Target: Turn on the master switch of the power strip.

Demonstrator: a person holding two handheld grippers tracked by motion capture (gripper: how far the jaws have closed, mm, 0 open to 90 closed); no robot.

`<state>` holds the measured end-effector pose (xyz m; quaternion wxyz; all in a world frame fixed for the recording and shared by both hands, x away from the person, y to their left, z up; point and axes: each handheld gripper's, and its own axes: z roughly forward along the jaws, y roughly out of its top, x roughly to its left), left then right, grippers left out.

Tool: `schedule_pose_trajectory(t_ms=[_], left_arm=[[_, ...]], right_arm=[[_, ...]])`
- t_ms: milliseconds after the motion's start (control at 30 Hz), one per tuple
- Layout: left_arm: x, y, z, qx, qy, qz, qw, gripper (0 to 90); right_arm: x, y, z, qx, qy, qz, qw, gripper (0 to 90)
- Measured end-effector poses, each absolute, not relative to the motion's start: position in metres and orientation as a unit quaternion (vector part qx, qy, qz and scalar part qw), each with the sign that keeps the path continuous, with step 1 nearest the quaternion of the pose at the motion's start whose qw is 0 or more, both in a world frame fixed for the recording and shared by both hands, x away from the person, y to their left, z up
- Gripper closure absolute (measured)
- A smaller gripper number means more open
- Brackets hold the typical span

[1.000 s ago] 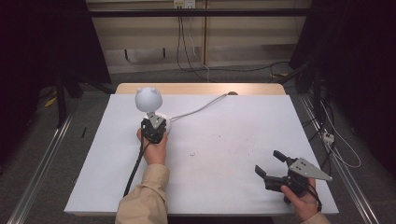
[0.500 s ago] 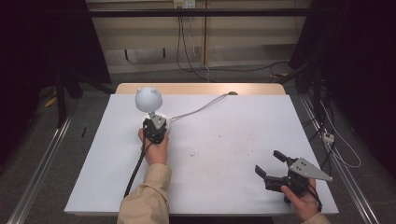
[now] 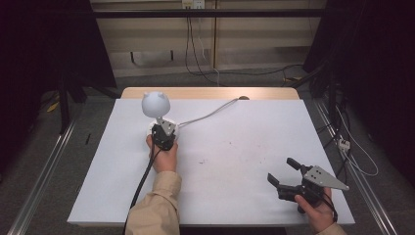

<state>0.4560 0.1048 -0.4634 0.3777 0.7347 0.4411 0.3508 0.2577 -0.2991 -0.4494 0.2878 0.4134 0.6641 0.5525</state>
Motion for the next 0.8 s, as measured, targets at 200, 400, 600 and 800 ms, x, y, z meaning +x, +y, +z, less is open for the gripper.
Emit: schedule_pose_trajectory(t_ms=[200, 400, 600, 800], left_arm=[[0.4565, 0.0996, -0.4617, 0.743, 0.436, 0.362, 0.356, 90.0], [0.4565, 0.1000, -0.4629, 0.740, 0.439, 0.361, 0.360, 90.0], [0.4547, 0.0981, -0.4622, 0.742, 0.436, 0.366, 0.354, 90.0], [0.4528, 0.0956, -0.4627, 0.729, 0.442, 0.345, 0.392, 90.0]], right_arm=[[0.2571, -0.2990, -0.4488, 0.412, 0.665, 0.552, 0.289, 8.8], [0.2559, -0.3005, -0.4479, 0.410, 0.665, 0.553, 0.290, 8.8], [0.2566, -0.3015, -0.4482, 0.415, 0.661, 0.555, 0.289, 8.8], [0.2576, -0.3024, -0.4487, 0.415, 0.661, 0.553, 0.290, 8.8]])
